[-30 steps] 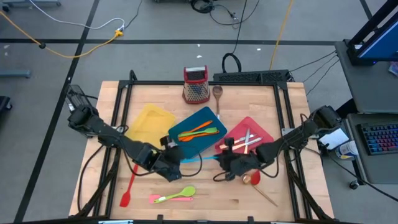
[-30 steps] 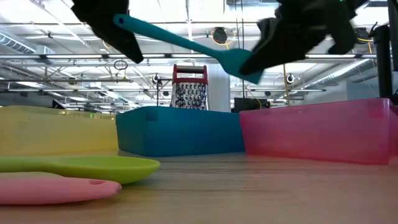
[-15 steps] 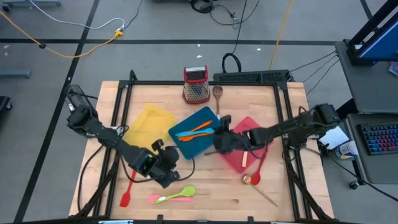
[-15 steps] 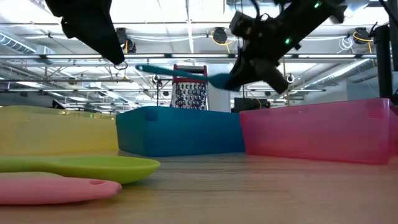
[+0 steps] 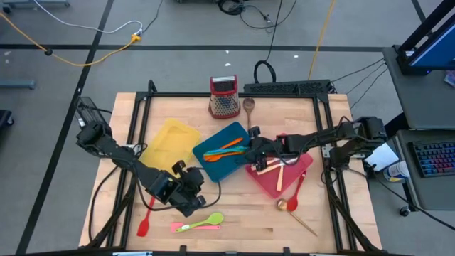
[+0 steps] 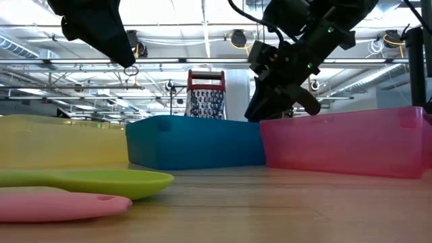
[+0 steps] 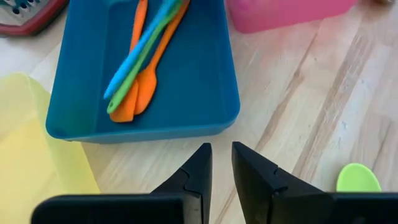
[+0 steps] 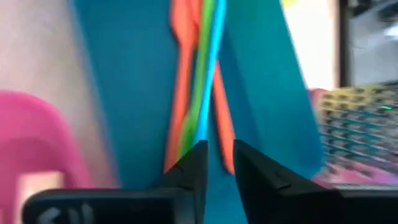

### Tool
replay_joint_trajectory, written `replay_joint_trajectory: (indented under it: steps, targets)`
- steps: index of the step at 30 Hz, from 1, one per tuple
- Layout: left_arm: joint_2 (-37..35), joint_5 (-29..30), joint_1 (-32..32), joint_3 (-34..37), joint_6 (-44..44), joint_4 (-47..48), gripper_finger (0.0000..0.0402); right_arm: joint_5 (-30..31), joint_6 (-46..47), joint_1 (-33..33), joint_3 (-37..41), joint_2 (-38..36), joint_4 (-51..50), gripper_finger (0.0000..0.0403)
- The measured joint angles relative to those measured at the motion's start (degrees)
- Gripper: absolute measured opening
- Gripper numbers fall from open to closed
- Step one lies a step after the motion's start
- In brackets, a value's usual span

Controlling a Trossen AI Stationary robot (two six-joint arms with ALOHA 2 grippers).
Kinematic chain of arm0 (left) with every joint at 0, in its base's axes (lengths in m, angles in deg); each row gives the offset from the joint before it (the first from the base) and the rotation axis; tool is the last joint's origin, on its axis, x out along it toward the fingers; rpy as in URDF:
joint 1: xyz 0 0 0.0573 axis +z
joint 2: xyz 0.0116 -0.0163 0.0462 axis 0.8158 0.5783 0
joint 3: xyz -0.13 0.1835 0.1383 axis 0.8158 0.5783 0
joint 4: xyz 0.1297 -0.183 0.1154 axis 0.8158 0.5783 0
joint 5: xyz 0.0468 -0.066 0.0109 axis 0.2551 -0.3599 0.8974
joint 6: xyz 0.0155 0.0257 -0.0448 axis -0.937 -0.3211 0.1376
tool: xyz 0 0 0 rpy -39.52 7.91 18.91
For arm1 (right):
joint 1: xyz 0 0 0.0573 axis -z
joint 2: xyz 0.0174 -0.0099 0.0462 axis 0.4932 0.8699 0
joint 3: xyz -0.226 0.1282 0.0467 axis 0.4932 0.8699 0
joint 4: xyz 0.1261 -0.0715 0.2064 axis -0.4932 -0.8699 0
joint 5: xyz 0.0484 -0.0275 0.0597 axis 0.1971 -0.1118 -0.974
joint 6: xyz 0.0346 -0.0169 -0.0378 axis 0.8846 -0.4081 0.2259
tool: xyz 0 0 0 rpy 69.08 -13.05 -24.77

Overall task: Pick & Place Kitchen Items
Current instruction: Put the blue spatula into the blue bin, then put the green serving spoon into the yellow bin

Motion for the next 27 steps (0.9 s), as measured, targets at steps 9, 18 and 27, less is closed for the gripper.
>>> replay_joint_trajectory:
  steps: [9, 18, 27]
  targets:
    - [0.0, -1.5, -0.1, 0.0, 1.4, 0.0, 0.0067, -0.1, 0.9, 2.2, 1.4, 0.7, 0.9, 0.0139]
    - [0.0, -12.3, -0.3, 0.0, 5.9, 0.5, 0.0067, -0.2, 4.0, -0.3, 1.4, 0.7, 13.6, 0.0146]
    - [0.0, -20.0, -3.7, 0.0, 16.3, 7.9, 0.0067, -4.9, 25.3, -5.7, 1.4, 0.7, 30.1, 0.0140]
